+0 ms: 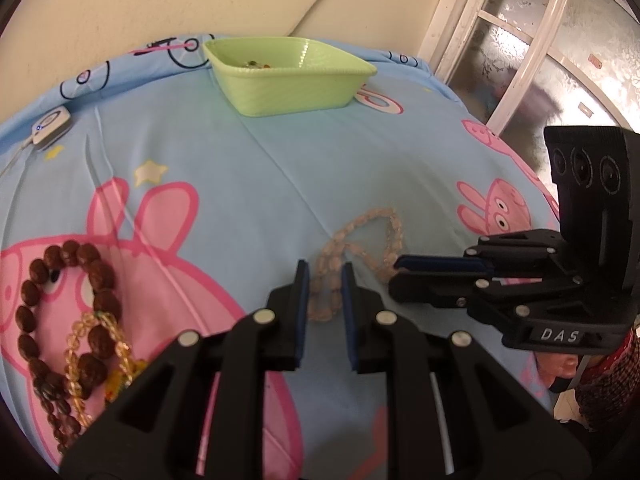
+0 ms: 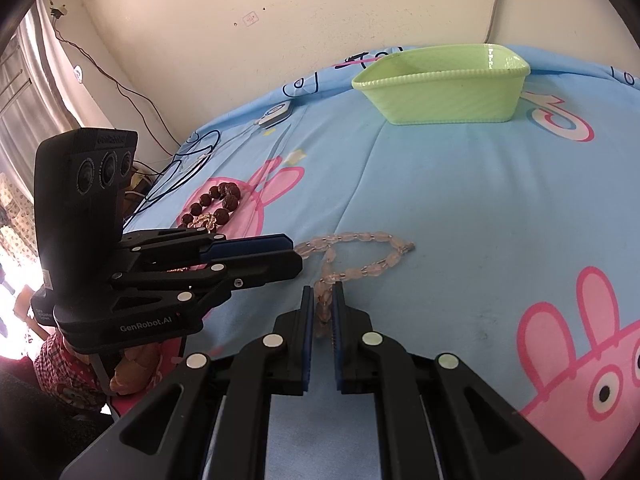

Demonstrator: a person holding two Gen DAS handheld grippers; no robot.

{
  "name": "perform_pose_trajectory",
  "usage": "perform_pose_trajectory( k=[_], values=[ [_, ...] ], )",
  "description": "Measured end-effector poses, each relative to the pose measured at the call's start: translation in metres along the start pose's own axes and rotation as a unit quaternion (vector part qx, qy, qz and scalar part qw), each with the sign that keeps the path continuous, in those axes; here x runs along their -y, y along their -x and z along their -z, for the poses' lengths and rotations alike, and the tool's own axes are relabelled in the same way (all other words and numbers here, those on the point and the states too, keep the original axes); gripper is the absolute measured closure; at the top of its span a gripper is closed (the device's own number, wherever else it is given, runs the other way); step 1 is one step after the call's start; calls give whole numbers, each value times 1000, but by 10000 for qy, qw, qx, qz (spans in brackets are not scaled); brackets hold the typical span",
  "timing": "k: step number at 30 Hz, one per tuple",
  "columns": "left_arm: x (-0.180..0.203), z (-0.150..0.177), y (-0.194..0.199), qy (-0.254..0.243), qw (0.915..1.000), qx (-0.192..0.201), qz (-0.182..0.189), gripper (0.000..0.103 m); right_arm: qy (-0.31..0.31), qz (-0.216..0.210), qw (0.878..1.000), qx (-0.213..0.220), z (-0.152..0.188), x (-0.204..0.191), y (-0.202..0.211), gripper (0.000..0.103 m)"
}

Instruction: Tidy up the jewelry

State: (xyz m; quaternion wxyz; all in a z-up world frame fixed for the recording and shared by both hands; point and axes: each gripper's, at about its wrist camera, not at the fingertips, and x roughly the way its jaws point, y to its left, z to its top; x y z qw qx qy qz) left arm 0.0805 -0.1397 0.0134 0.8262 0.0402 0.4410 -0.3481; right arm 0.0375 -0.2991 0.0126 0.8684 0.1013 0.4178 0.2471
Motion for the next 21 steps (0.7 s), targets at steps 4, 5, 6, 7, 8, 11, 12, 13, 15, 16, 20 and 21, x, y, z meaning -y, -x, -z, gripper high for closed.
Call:
perform_pose_trajectory(
  k=[4,5,6,7,8,11,12,13,15,16,20,21],
  values=[
    [0,0,0,-3,10000,-3,2,88,-3,-5,10000,-1,0,0,0,103],
    [0,0,0,-6,10000,-4,2,88,-3,-6,10000,-1,0,0,0,103],
    [0,0,0,-8,10000,-3,-1,88,-4,-7,10000,-1,0,0,0,103],
    [0,0,0,-15,10000,-4,-5,88,-4,-6,10000,-1,0,0,0,103],
    [0,0,0,-27,10000,-5,-11,88,-2,-5,10000,-1,0,0,1,103],
    [1,0,0,-40,10000,-6,-18,88,-5,-9,10000,-1,-1,0,1,103],
    [1,0,0,-36,10000,-6,-15,88,-3,-7,10000,-2,-1,0,1,103],
    [1,0,0,-34,10000,-5,-14,88,-2,-6,10000,-2,-1,0,1,103],
    [1,0,0,-37,10000,-4,-17,88,-2,-7,10000,-1,-1,0,1,103],
    [1,0,0,-37,10000,-4,-18,88,0,-5,10000,-1,-1,0,1,103],
    [1,0,0,-34,10000,1,25,88,2,-10,10000,-1,-1,1,1,103],
    [1,0,1,-39,10000,5,38,88,4,-14,10000,1,-1,1,0,103]
  ],
)
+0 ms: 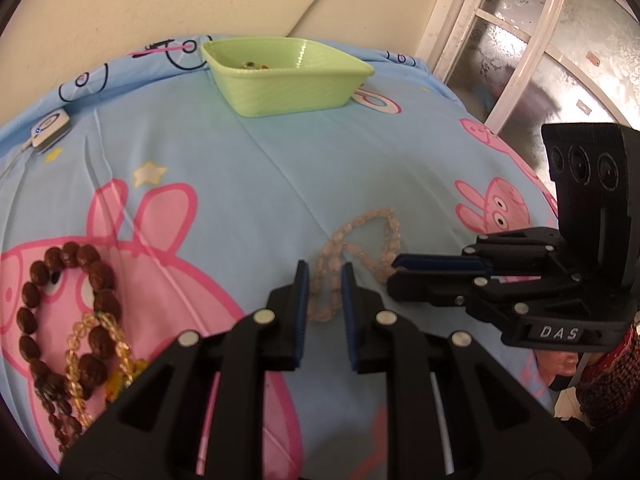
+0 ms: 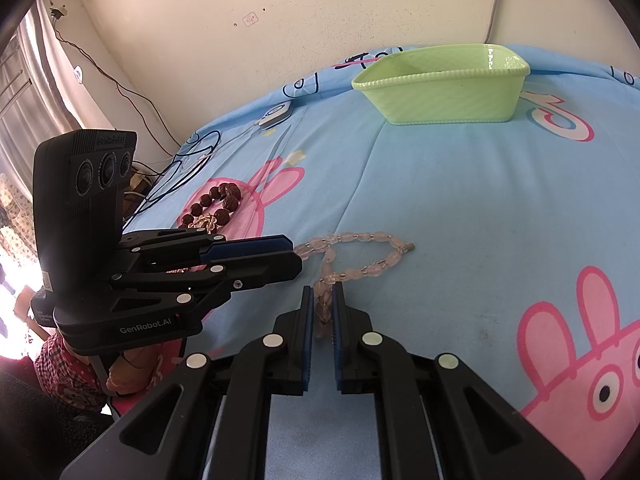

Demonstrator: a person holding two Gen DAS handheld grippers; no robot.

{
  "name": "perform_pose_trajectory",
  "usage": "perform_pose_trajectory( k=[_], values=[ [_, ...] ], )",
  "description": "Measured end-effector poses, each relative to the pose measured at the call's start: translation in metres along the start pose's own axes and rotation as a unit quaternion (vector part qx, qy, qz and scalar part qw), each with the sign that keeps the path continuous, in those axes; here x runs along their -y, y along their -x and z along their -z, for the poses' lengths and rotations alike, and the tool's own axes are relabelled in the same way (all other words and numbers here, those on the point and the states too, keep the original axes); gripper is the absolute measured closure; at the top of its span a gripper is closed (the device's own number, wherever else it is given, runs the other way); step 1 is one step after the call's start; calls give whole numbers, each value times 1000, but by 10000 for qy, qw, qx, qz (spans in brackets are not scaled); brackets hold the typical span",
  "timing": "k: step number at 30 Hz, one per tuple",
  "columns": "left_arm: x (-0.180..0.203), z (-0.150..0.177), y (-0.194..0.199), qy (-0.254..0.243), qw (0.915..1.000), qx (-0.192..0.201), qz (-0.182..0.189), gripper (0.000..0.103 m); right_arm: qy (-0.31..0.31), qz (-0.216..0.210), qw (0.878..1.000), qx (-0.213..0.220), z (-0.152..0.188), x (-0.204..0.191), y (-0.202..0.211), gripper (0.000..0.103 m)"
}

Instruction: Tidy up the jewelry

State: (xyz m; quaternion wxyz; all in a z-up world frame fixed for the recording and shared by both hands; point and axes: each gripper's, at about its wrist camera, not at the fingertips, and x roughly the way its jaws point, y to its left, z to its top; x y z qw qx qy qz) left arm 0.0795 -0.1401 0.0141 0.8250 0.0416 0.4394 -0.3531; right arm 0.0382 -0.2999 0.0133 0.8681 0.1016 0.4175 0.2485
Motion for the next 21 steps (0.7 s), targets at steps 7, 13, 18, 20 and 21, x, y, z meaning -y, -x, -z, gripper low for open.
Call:
perform_pose_trajectory(
  k=[7,13,18,20,21],
  values=[
    [2,0,2,-70,10000,55,24,88,-9,-63,10000,46,1,-3,1,103],
    [1,0,2,-42,10000,59,38,88,-12,-123,9999,86,1,-5,1,103],
    [1,1,3,-40,10000,70,44,88,-30,-180,9997,147,1,-4,3,103],
    [2,1,3,-41,9999,82,51,88,-35,-200,9997,166,1,-4,4,103],
    [2,1,3,-41,9999,87,53,88,-35,-210,9996,177,2,-4,4,103]
  ],
)
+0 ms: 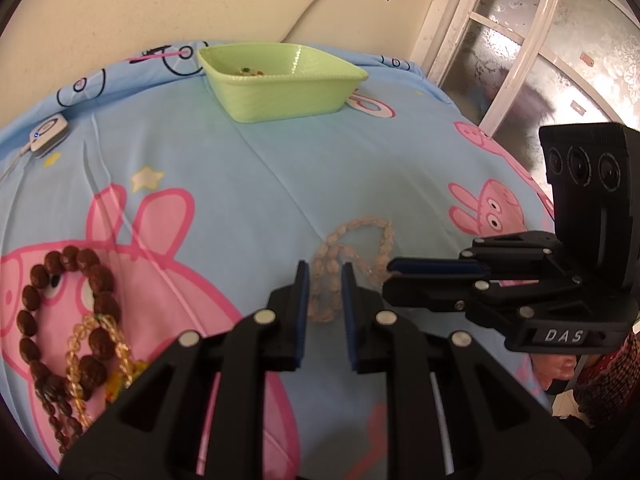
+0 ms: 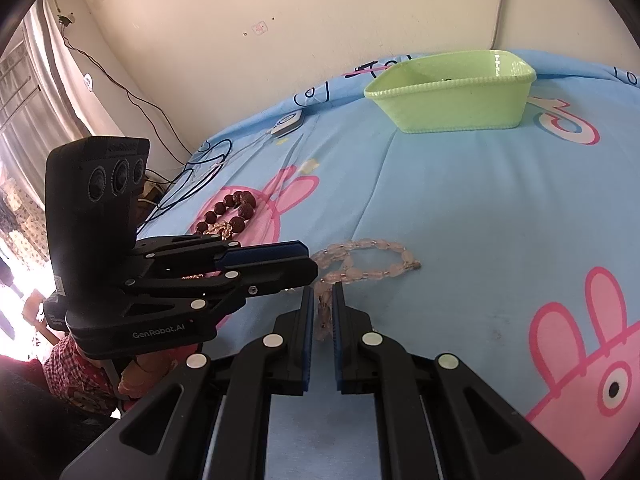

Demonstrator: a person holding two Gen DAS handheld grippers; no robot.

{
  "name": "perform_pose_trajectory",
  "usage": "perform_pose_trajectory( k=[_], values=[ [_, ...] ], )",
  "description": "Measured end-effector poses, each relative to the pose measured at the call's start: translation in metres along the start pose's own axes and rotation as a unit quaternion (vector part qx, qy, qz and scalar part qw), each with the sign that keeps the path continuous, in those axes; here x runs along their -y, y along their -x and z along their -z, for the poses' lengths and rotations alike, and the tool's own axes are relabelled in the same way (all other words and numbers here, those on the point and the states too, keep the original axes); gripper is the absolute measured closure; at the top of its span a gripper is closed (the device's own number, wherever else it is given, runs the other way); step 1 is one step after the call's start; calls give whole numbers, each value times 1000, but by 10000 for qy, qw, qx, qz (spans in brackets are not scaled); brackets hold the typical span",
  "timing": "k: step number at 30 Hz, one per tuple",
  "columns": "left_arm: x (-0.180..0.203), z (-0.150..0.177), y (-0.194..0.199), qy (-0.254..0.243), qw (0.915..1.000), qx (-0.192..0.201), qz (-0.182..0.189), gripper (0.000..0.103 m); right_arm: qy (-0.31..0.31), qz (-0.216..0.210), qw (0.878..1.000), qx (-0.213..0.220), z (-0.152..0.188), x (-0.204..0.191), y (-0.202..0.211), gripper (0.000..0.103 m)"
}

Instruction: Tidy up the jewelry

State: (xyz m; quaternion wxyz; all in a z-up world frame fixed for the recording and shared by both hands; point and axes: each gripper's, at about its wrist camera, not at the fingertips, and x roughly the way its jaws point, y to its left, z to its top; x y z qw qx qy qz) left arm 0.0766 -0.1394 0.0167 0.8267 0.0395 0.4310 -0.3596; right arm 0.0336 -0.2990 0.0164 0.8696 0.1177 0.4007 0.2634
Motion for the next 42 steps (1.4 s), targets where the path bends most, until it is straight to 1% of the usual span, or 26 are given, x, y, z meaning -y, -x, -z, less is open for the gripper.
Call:
perform_pose_trajectory(
  k=[21,25,26,27,28,29,30,32,34,37,40,42],
  values=[
    [-3,1,2,79,10000,-19,41,88,-81,-114,9999,102,-1,5,3,103],
    [-4,1,3,137,9999,4,76,88,-194,-210,9995,161,-2,8,5,103],
    [-6,1,3,168,9998,21,91,86,-243,-249,9992,190,-2,10,6,103],
    [-7,1,4,199,9997,44,113,74,-290,-291,9989,213,-2,11,6,103],
    [-7,1,7,221,9996,114,128,65,-361,-349,9984,249,-3,14,8,103],
    [-7,2,11,228,9994,218,144,53,-450,-410,9977,296,-3,17,9,103],
    [-6,2,14,213,9991,337,165,48,-521,-453,9970,339,-4,19,11,103],
    [-2,3,20,120,9985,502,197,47,-692,-557,9951,439,-5,26,14,103],
    [3,3,18,-19,9988,463,186,47,-863,-664,9927,517,-5,32,16,103],
    [18,0,6,-357,9992,169,89,47,-912,-780,9910,597,-7,34,19,103],
    [34,-3,-6,-699,9975,-76,38,47,-973,-938,9880,751,-8,36,24,103],
    [41,-7,-12,-788,9967,-156,-63,47,-1108,-1199,9829,852,-9,41,26,103]
  ],
)
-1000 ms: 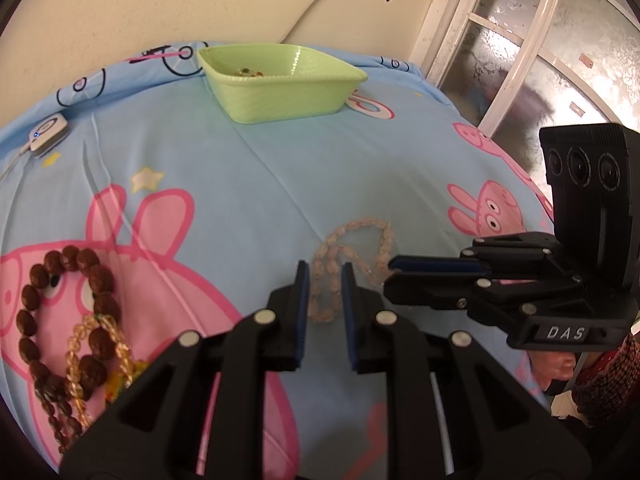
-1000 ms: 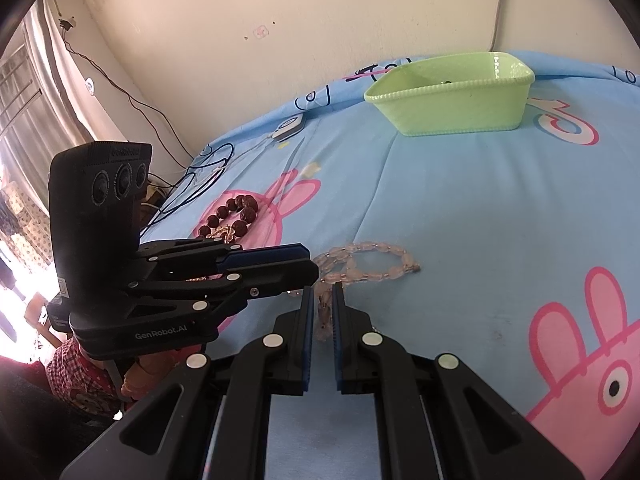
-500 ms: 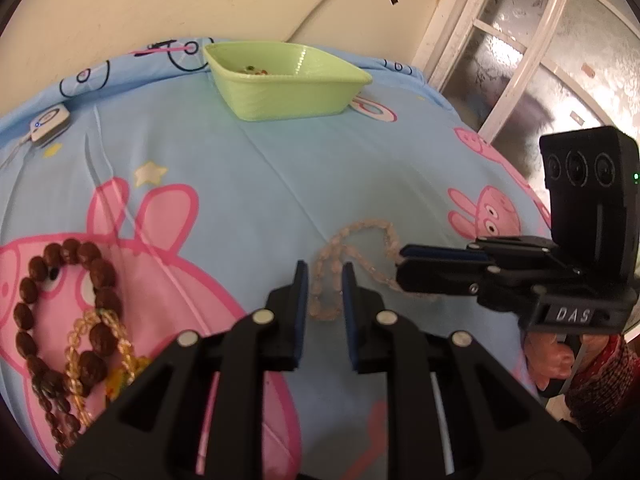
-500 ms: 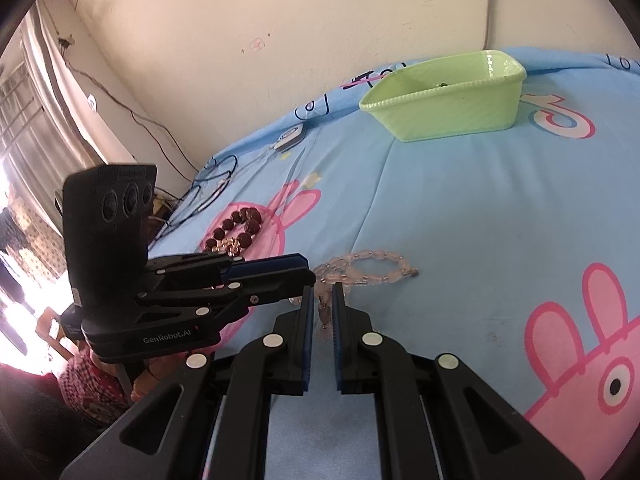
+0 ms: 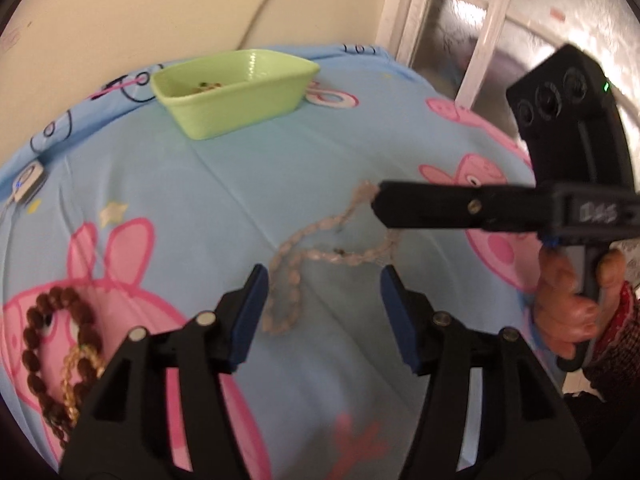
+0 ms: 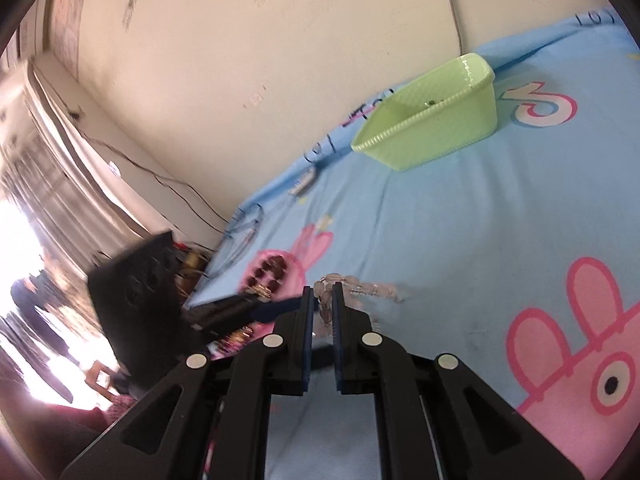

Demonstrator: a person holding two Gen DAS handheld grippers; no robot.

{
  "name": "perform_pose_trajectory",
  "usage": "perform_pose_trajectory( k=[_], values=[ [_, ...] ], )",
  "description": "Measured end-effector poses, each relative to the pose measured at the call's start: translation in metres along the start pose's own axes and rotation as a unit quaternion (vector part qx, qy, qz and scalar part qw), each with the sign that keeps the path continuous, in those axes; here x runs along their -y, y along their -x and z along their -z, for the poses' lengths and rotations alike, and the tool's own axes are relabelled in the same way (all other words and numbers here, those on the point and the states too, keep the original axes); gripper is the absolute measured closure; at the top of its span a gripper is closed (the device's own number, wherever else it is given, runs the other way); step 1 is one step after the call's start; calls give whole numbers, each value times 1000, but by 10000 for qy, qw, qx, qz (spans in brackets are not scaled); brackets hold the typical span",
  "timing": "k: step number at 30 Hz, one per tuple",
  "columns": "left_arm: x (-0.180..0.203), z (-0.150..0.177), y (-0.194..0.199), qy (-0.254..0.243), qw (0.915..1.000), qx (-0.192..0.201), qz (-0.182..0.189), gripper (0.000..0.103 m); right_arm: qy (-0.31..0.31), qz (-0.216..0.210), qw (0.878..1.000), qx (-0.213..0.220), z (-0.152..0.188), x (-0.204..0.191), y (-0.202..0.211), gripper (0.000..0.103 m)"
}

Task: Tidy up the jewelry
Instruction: 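Carry the clear necklace to the green basket and open both grippers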

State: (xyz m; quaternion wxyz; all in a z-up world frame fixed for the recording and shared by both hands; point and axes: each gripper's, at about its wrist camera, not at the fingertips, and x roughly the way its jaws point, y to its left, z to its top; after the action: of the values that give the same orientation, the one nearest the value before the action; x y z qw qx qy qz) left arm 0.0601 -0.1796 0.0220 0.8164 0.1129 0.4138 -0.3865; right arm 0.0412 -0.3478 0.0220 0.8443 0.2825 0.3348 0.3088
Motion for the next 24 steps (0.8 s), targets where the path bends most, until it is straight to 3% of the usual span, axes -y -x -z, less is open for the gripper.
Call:
perform_pose_trajectory(
  k=[2,5,11,17,21,24],
  values=[
    [5,-8,-6,-54,9999,-28,-80,47,-112,-217,9997,57,-3,1,0,103],
    [0,-18,-11,57,9998,-168,45,98,-22,-308,9995,63,-12,-6,0,103],
    [-15,-54,21,257,9991,298,143,98,380,-292,9987,166,-51,-31,4,103],
    [-41,-130,49,287,9965,782,-63,98,732,-249,9951,611,-133,-57,5,103],
    [-74,-177,39,596,9942,878,-170,98,779,-70,9938,791,-177,-57,-5,103],
    [-94,-193,19,758,9933,829,-256,98,761,136,9937,807,-196,-43,-17,103]
  ],
)
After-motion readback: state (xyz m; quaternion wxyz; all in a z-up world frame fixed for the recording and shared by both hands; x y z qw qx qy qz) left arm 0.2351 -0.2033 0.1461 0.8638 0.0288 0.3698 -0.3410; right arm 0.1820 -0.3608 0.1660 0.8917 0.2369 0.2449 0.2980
